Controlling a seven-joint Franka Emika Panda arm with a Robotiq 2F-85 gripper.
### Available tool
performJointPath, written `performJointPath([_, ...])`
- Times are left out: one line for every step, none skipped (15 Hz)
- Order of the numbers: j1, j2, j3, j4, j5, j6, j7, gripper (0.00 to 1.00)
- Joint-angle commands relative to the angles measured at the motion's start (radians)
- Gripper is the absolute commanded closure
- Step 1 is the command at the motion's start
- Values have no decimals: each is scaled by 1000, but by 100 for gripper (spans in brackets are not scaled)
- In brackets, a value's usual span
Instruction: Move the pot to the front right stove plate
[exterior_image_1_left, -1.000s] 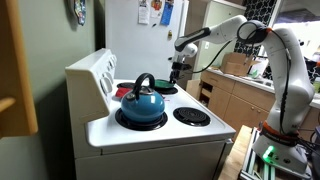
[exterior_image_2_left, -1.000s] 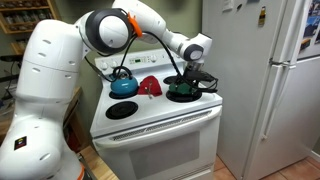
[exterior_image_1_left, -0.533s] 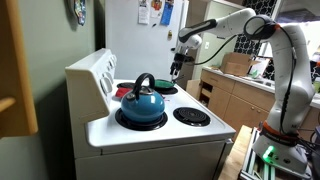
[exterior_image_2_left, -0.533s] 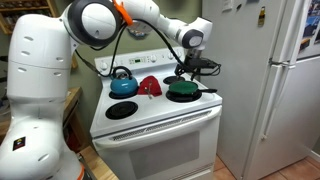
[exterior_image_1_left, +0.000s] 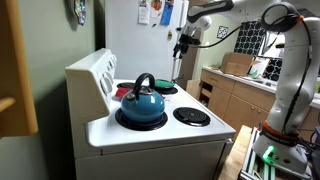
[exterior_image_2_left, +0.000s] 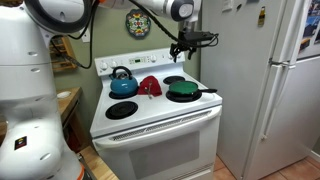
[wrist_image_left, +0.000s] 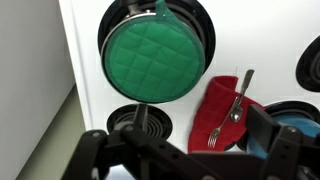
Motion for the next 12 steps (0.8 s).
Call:
performJointPath([16,-85,-36,-41,11,-8,37,0])
performJointPath([24,-36,-34,3,6,-5,12,0])
performJointPath([24,-51,-39,3,6,-6,22,0])
performJointPath([25,-61,-43,1,7,-7,25,0])
performJointPath([25,-65,-44,-1,7,-7,26,0])
performJointPath([25,-65,-45,-2,7,-7,27,0])
performJointPath([25,-64,-45,-4,7,-7,27,0])
performJointPath([25,-63,-45,-6,7,-7,27,0])
performJointPath([26,-63,-45,-7,7,-7,28,0])
performJointPath([26,-63,-45,-8,7,-7,28,0])
performJointPath([26,-63,-45,-9,7,-7,29,0])
performJointPath([27,-63,-45,-9,7,-7,29,0])
